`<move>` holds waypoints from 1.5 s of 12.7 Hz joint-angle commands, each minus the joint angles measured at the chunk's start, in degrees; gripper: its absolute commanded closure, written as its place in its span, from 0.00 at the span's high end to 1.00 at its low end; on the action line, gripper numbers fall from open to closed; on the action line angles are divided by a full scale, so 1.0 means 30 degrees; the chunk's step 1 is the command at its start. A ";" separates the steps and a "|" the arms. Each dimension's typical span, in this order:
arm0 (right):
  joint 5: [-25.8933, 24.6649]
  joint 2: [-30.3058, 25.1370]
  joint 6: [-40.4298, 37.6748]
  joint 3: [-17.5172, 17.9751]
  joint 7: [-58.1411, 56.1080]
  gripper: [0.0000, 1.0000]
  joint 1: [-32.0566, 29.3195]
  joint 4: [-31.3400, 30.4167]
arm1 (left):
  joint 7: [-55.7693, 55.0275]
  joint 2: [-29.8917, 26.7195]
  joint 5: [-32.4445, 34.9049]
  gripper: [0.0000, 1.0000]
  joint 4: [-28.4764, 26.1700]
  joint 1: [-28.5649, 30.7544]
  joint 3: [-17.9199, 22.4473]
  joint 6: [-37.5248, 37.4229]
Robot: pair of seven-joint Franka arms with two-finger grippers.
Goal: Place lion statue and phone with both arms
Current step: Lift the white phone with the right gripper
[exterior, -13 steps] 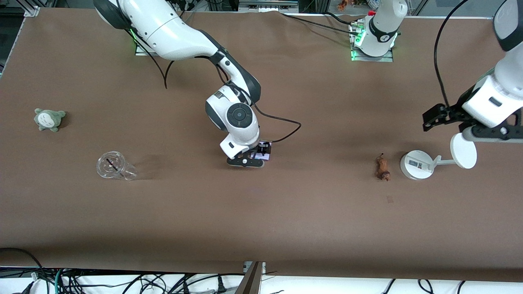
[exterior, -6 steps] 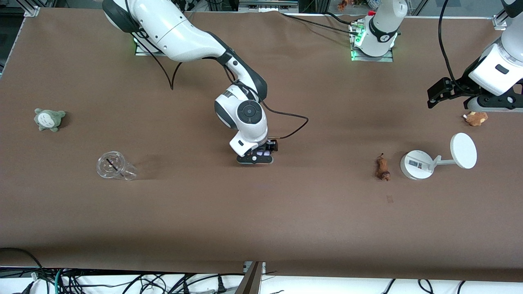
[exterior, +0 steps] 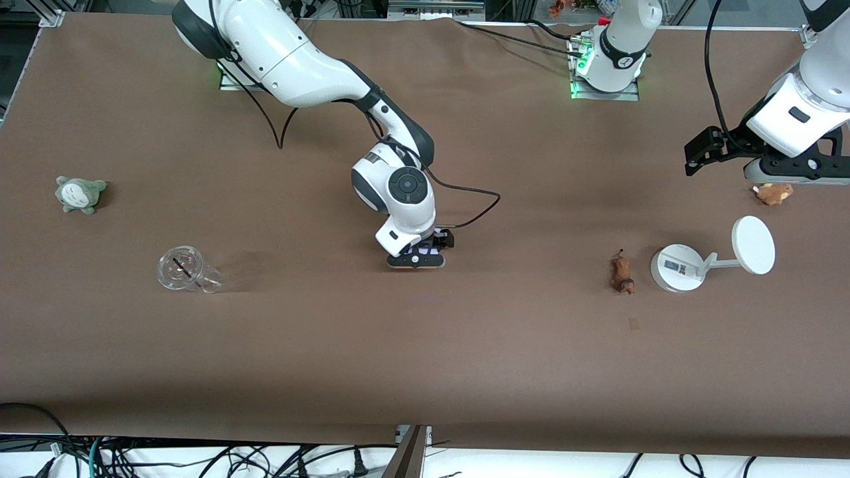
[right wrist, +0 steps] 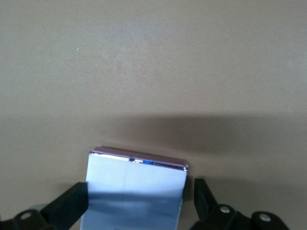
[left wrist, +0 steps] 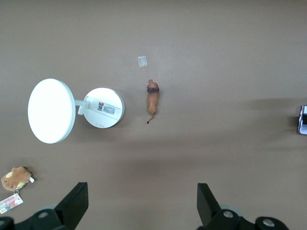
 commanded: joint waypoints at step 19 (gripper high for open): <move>-0.0187 -0.0300 -0.0686 -0.1343 -0.1065 0.11 -0.0519 0.1029 | 0.0354 0.0019 -0.0107 1.00 0.0504 -0.0090 -0.0090 -0.1727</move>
